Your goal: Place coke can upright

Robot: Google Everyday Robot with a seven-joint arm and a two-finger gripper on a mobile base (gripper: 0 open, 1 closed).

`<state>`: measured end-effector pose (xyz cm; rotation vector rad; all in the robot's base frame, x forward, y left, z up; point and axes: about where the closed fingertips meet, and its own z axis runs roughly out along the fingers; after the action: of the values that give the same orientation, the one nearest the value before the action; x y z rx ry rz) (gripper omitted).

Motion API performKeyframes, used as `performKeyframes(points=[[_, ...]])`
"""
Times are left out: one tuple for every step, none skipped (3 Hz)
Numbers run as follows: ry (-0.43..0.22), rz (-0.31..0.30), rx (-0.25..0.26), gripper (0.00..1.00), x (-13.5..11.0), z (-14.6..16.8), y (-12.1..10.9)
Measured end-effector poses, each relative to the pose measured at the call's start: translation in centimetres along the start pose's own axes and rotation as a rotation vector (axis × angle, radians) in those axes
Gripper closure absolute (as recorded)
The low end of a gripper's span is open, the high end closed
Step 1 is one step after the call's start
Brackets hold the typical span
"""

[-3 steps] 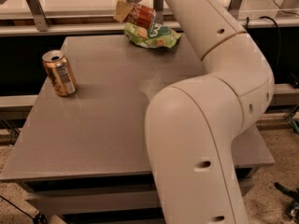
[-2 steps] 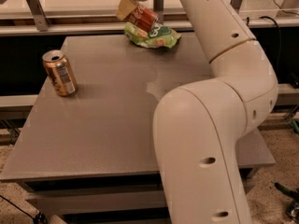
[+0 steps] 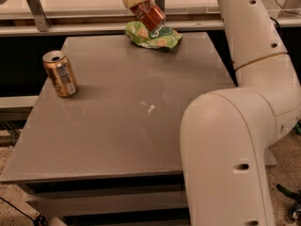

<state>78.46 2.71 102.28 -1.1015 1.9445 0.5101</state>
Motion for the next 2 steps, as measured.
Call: performKeyframes(points=[[-0.147, 0.111, -0.037, 1.00, -1.88, -2.22, 0.04], [-0.147, 0.111, -0.037, 1.00, -1.88, -2.22, 0.04]])
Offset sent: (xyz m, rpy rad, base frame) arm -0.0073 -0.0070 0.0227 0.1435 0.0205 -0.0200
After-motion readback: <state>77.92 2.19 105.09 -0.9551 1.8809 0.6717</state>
